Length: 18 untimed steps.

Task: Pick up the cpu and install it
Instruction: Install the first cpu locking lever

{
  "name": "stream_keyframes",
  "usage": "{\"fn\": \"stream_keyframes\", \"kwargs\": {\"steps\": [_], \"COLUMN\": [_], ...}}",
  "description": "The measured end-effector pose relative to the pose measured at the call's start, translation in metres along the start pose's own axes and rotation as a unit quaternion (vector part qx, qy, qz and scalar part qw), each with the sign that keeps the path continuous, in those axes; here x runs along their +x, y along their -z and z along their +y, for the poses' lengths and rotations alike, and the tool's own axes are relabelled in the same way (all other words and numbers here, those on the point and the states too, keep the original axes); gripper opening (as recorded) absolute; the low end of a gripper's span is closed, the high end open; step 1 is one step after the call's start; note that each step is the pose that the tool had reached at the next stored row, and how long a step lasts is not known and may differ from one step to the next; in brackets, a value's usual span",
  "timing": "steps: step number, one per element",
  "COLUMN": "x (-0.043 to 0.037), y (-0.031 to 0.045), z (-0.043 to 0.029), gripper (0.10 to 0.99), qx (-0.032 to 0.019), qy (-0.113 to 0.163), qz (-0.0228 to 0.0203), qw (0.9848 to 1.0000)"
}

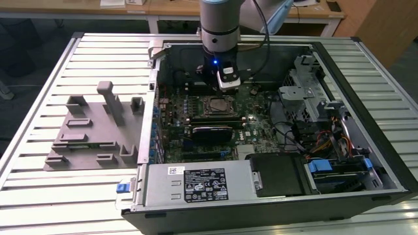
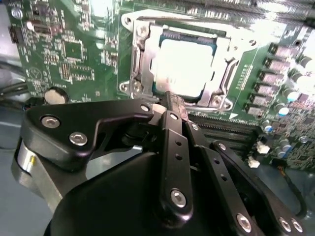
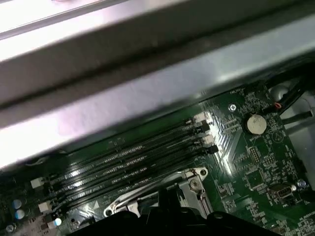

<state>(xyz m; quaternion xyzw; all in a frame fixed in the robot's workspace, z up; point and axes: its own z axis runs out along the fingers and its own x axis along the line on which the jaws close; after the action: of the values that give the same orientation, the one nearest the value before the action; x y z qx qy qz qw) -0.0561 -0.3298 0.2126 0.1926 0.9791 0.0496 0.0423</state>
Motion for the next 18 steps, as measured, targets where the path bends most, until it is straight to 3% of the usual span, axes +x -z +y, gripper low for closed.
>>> {"fn": "stream_keyframes", "kwargs": {"steps": [10,12,15,18], "x": [-0.0076,-0.0076,-0.0077,-0.0080], "y": [0.0008,0.0006,0.0004,0.0002], "z": [-0.0158,-0.0160,-0.0160,-0.0160], "gripper": [0.106,0.106,0.106,0.106], "qx": [0.0024,0.0112,0.0290,0.0454], "qy": [0.000,0.001,0.003,0.004], "qz": [0.0010,-0.0019,-0.0059,-0.0075], "qw": [1.0000,0.9999,0.9996,0.9989]}}
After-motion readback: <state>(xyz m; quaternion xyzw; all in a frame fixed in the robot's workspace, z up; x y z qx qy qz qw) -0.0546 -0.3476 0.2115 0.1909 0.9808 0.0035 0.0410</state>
